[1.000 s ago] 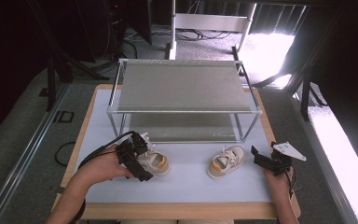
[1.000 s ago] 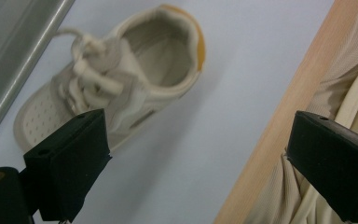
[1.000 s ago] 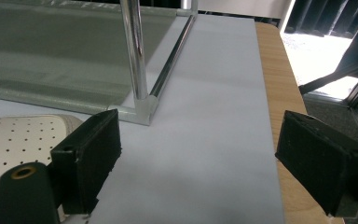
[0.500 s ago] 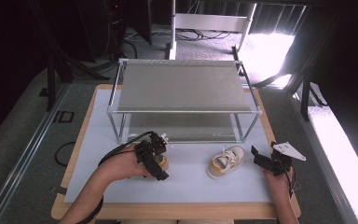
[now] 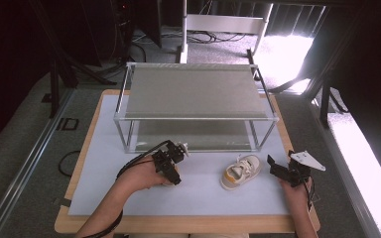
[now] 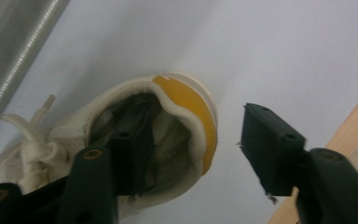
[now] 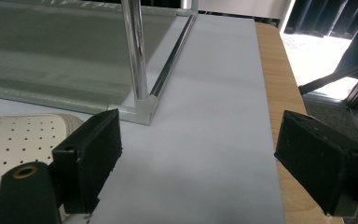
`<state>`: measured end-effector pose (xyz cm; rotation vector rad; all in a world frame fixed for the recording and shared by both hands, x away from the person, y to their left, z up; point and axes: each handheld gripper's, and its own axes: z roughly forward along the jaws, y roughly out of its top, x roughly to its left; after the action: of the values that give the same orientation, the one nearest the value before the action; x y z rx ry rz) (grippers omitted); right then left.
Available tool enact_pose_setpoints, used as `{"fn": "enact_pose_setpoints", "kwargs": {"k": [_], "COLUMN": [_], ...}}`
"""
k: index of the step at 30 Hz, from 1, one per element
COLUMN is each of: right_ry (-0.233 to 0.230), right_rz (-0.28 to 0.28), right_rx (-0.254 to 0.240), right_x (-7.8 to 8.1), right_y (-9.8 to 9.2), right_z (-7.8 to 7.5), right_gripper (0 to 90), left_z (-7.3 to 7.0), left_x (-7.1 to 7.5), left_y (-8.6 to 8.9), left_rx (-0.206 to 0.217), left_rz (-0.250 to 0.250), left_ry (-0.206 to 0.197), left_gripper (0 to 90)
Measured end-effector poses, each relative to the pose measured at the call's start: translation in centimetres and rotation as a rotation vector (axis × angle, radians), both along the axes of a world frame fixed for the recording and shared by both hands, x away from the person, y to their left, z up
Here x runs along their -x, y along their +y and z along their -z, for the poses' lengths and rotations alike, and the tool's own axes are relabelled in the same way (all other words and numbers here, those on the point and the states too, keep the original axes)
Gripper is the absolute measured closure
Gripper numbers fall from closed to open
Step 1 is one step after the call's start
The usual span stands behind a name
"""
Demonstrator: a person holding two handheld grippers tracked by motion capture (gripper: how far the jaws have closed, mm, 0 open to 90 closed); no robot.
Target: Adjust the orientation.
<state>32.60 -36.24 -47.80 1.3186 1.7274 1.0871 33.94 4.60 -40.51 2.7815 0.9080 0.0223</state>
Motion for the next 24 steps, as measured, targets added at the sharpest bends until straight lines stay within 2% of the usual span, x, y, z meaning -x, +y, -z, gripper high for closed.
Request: {"fn": "enact_pose_setpoints", "kwargs": {"k": [7,10,16,19,24], "right_ry": [0.001,0.001,0.001,0.001,0.003], "right_rz": [0.001,0.001,0.001,0.002,0.004], "right_rx": [0.004,0.005,0.006,0.006,0.011], "right_x": [0.0,0.0,0.0,0.0,0.0], "right_y": [0.1,0.0,0.1,0.1,0.1], "right_z": [0.0,0.0,0.0,0.0,0.0], "right_gripper": [13.8,13.9,13.9,13.9,13.9], "left_z": [0.7,1.0,1.0,0.9,0.6], "left_x": [-0.6,-0.8,-1.0,-0.6,0.5], "left_y": [-0.4,-0.4,0.1,0.2,0.0], "left_rx": [0.008,0.01,0.045,0.042,0.034], "left_rz": [-0.019,-0.021,-0.023,0.011,0.134], "left_ry": [0.036,0.043,0.088,0.092,0.09], "left_gripper": [54.1,62.0,70.9,72.9,75.6]}}
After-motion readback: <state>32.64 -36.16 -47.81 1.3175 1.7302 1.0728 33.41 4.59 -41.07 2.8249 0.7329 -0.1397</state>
